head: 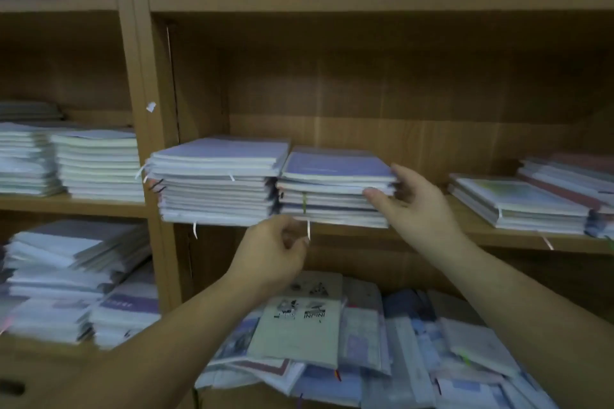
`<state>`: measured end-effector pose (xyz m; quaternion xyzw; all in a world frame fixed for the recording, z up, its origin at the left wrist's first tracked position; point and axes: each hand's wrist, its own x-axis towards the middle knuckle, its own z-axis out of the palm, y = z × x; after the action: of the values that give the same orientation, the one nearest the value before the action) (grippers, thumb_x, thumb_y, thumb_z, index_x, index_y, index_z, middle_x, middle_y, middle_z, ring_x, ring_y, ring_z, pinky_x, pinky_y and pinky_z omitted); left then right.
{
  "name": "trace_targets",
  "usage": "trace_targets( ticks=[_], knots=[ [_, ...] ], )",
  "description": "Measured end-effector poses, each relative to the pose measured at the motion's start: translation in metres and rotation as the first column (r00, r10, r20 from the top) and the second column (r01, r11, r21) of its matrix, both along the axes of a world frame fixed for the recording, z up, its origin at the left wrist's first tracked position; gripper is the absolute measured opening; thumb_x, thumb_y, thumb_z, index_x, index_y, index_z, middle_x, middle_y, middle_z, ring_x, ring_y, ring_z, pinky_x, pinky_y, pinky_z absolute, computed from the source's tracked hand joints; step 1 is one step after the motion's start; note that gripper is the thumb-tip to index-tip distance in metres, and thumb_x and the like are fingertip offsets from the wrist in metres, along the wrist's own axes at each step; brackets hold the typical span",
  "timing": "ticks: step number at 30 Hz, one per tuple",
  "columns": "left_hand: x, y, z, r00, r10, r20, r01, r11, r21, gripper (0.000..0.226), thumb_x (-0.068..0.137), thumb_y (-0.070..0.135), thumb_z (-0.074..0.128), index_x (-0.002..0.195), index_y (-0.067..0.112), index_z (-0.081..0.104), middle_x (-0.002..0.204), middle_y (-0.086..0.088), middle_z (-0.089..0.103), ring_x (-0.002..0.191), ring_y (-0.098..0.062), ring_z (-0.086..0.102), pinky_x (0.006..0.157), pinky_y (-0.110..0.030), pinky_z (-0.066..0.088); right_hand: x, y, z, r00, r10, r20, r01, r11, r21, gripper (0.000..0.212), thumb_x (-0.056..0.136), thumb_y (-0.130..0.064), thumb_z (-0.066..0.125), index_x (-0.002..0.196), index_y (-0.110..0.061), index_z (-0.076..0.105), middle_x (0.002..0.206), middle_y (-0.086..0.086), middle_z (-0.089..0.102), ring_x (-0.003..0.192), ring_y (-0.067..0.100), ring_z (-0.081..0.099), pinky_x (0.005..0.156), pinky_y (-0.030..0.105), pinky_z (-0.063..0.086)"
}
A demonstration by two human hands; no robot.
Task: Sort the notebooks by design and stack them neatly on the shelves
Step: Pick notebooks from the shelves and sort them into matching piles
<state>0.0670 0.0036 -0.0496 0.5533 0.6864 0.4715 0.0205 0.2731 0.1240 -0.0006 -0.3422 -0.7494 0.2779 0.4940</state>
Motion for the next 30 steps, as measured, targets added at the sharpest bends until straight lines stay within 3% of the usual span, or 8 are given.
trace_targets(
  ticks=[5, 11, 14, 16, 20, 26, 29, 30],
  knots=[
    [-0.007, -0.005, -0.074, 1.000, 0.005, -0.002, -0.006, 0.971, -0.240, 0.010, 0.093, 0.028, 0.068, 0.093, 0.020, 0.075, 0.079, 0.004, 0.073, 0.071, -0.008, 0.067, 0.068, -0.032, 0.059, 0.022, -0.033, -0.085, 0.992, -0.115, 0.041, 0.106, 0.979, 0.176, 0.042, 0.089, -0.043, 0.072, 0.129, -0.031, 0.062, 0.117, -0.016, 0.057, 0.107, -0.004, 0.055, 0.085, 0.013, 0.042],
    [0.005, 0.011, -0.144, 0.993, 0.095, 0.065, -0.060, 0.909, -0.413, 0.019, 0.090, 0.027, 0.070, 0.106, 0.018, 0.074, 0.103, -0.002, 0.075, 0.091, -0.022, 0.071, 0.084, -0.032, 0.057, 0.009, -0.032, -0.169, 0.926, 0.226, 0.303, -0.148, 0.954, -0.262, 0.013, 0.091, -0.029, 0.074, 0.083, -0.020, 0.077, 0.079, -0.002, 0.072, 0.076, 0.002, 0.064, 0.073, 0.028, 0.051],
    [-0.004, 0.019, -0.171, 0.972, 0.225, 0.062, -0.175, 0.877, -0.448, 0.041, 0.089, 0.035, 0.068, 0.127, 0.019, 0.065, 0.121, -0.005, 0.069, 0.109, -0.024, 0.066, 0.089, -0.027, 0.049, 0.004, -0.023, -0.197, 0.911, 0.263, 0.319, -0.146, 0.927, -0.346, 0.015, 0.093, -0.026, 0.072, 0.081, -0.019, 0.077, 0.079, -0.001, 0.073, 0.076, 0.008, 0.067, 0.076, 0.032, 0.053],
    [-0.012, 0.023, -0.193, 0.958, 0.279, 0.073, -0.220, 0.870, -0.440, 0.041, 0.087, 0.043, 0.065, 0.117, 0.015, 0.065, 0.115, -0.009, 0.067, 0.111, -0.030, 0.063, 0.090, -0.032, 0.050, -0.001, -0.014, -0.223, 0.916, 0.243, 0.318, -0.121, 0.925, -0.359, 0.010, 0.093, -0.026, 0.071, 0.089, -0.019, 0.077, 0.084, -0.004, 0.073, 0.083, 0.004, 0.067, 0.082, 0.033, 0.055],
    [-0.026, 0.024, -0.231, 0.931, 0.359, 0.071, -0.305, 0.868, -0.392, 0.064, 0.079, 0.066, 0.050, 0.115, 0.016, 0.061, 0.112, -0.009, 0.063, 0.106, -0.031, 0.059, 0.088, -0.041, 0.052, -0.019, 0.006, -0.256, 0.907, 0.148, 0.395, -0.021, 0.951, -0.308, 0.038, 0.092, -0.038, 0.071, 0.123, -0.016, 0.070, 0.117, -0.008, 0.067, 0.109, 0.007, 0.061, 0.099, 0.034, 0.051],
    [-0.056, 0.030, -0.223, 0.925, 0.347, 0.158, -0.254, 0.869, -0.424, 0.032, 0.091, 0.034, 0.071, 0.113, 0.013, 0.061, 0.093, -0.003, 0.071, 0.089, -0.024, 0.068, 0.067, -0.027, 0.047, -0.039, 0.024, -0.270, 0.889, 0.180, 0.422, -0.038, 0.945, -0.324, 0.060, 0.084, -0.055, 0.072, 0.134, -0.022, 0.063, 0.130, -0.012, 0.061, 0.122, 0.007, 0.055, 0.092, 0.015, 0.045],
    [-0.046, 0.033, -0.227, 0.881, 0.301, 0.366, -0.135, 0.900, -0.414, 0.012, 0.090, 0.026, 0.073, 0.091, 0.019, 0.064, 0.080, 0.008, 0.069, 0.069, -0.007, 0.066, 0.060, -0.015, 0.053, -0.043, 0.025, -0.279, 0.890, 0.149, 0.431, -0.019, 0.957, -0.291, 0.076, 0.075, -0.071, 0.069, 0.133, -0.022, 0.064, 0.130, -0.012, 0.062, 0.117, 0.007, 0.059, 0.099, 0.029, 0.051],
    [-0.042, 0.035, -0.230, 0.865, 0.262, 0.427, -0.089, 0.919, -0.384, 0.015, 0.088, 0.028, 0.073, 0.096, 0.017, 0.067, 0.087, 0.007, 0.073, 0.073, -0.009, 0.070, 0.066, -0.024, 0.060, -0.044, 0.026, -0.277, 0.907, 0.134, 0.400, -0.003, 0.950, -0.311, 0.080, 0.070, -0.073, 0.070, 0.131, -0.021, 0.065, 0.128, -0.011, 0.063, 0.112, 0.005, 0.060, 0.097, 0.029, 0.052]
  ],
)
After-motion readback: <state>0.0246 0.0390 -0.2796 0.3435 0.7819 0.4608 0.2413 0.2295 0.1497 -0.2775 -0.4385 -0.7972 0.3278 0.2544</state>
